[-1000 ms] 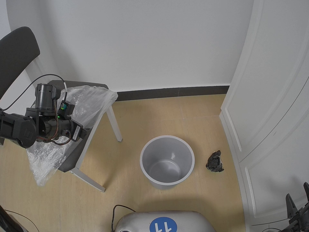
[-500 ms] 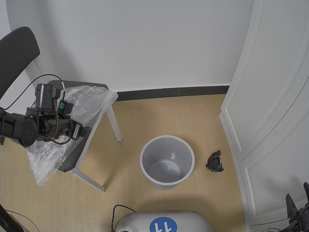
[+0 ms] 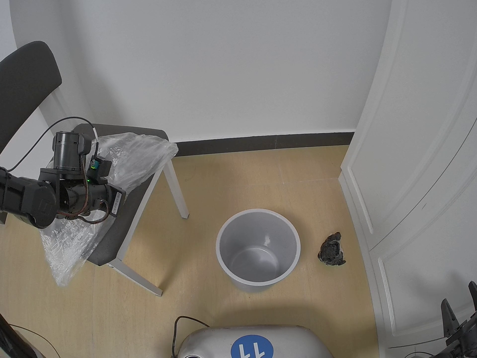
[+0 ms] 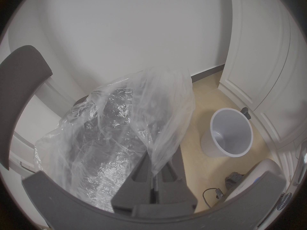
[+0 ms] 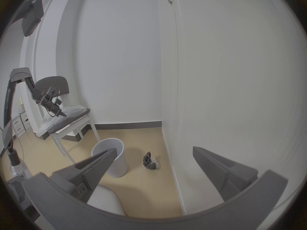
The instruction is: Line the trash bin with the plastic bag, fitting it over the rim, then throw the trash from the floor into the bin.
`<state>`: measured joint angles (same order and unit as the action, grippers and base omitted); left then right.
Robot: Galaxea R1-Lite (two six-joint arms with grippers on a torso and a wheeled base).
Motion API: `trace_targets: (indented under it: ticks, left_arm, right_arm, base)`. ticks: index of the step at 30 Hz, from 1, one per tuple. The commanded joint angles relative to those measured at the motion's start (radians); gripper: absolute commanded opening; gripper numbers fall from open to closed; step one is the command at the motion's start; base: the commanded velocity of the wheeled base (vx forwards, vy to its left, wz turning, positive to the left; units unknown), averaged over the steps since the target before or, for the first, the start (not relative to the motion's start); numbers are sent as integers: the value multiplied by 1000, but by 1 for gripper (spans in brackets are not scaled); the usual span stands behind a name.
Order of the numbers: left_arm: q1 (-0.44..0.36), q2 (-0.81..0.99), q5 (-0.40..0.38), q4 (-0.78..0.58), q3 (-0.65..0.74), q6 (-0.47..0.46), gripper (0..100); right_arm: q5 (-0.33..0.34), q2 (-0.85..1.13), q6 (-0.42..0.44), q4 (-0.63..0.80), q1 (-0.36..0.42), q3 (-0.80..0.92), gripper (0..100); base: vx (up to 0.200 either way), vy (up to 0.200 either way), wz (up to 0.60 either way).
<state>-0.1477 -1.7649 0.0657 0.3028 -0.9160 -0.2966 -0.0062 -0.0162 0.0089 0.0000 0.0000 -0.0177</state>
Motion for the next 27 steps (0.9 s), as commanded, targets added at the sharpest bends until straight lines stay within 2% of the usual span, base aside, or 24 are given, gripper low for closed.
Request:
trace_targets:
  ticks: [1, 6, 10, 18, 23, 27]
  left_arm:
    - [-1, 4, -17, 1, 11, 1, 0]
    - [-6, 12, -32, 4, 35, 11, 0]
    - [-23, 31, -35, 56, 71, 43, 0]
    - [-27, 50, -49, 125, 97, 42, 0]
    - [-30, 50, -95, 142, 132, 45, 0]
    - [-27, 24, -118, 211, 146, 53, 0]
  right_arm:
    - [0, 16, 0, 0, 0, 16, 100]
    - [0, 16, -6, 0, 0, 16, 100]
    - [2, 16, -7, -2, -2, 18, 100]
    - [3, 16, -10, 0, -2, 16, 100]
    - [0, 16, -10, 2, 0, 16, 100]
    - [3, 16, -23, 2, 0, 15, 100]
  base:
    - [0, 0, 0]
    - [0, 0, 0]
    - [0, 0, 0]
    - [0, 0, 0]
    - [0, 0, 0]
    - [0, 0, 0]
